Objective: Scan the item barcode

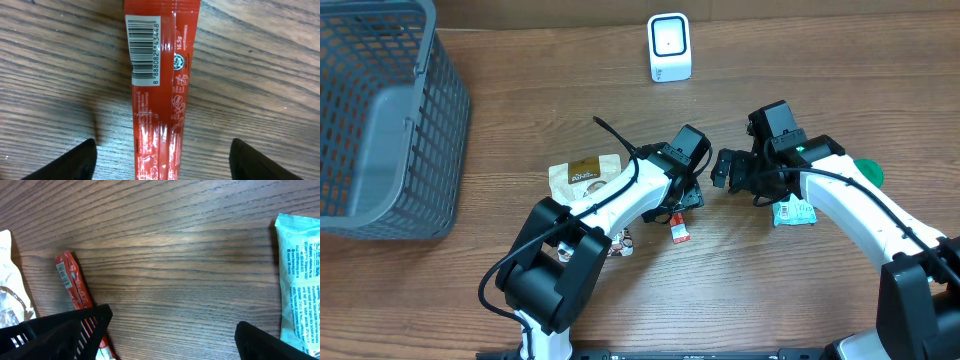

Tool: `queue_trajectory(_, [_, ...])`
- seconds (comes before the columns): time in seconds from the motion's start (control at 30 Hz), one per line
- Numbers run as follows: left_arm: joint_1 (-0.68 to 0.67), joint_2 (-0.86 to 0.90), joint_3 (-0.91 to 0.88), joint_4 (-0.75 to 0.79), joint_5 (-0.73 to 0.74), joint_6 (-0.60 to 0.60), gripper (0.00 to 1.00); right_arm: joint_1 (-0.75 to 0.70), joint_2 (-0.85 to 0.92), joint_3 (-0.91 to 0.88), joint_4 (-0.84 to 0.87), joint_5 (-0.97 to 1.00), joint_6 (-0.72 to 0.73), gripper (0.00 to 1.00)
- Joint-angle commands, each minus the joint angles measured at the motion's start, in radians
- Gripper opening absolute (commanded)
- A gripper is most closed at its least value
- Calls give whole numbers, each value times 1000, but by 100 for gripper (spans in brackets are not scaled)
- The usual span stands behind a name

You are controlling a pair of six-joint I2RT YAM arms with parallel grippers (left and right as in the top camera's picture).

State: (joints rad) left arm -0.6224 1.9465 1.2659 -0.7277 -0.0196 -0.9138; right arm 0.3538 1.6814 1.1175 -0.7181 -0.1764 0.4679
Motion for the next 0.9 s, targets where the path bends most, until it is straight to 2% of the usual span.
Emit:
queue_trajectory(0.0, [-6, 12, -3, 2, -6, 1, 78, -1, 8, -7, 5, 0, 4, 100])
queue_trajectory(0.07, [-6, 12, -3, 2, -6, 1, 77, -1, 8, -7, 5, 0, 4, 100])
queue_trajectory(0.1, [-6, 12, -3, 2, -6, 1, 72, -1, 8, -7, 5, 0, 4, 100])
queue_trajectory(0.2, [-6, 12, -3, 3, -6, 1, 46, -1, 8, -7, 5, 0, 3, 100])
queue_trajectory(0.37, [-6, 12, -3, 4, -6, 1, 22, -1, 8, -7, 5, 0, 4, 100])
queue_trajectory(0.87, [-6, 12, -3, 13, -6, 1, 9, -1, 8, -7, 5, 0, 3, 100])
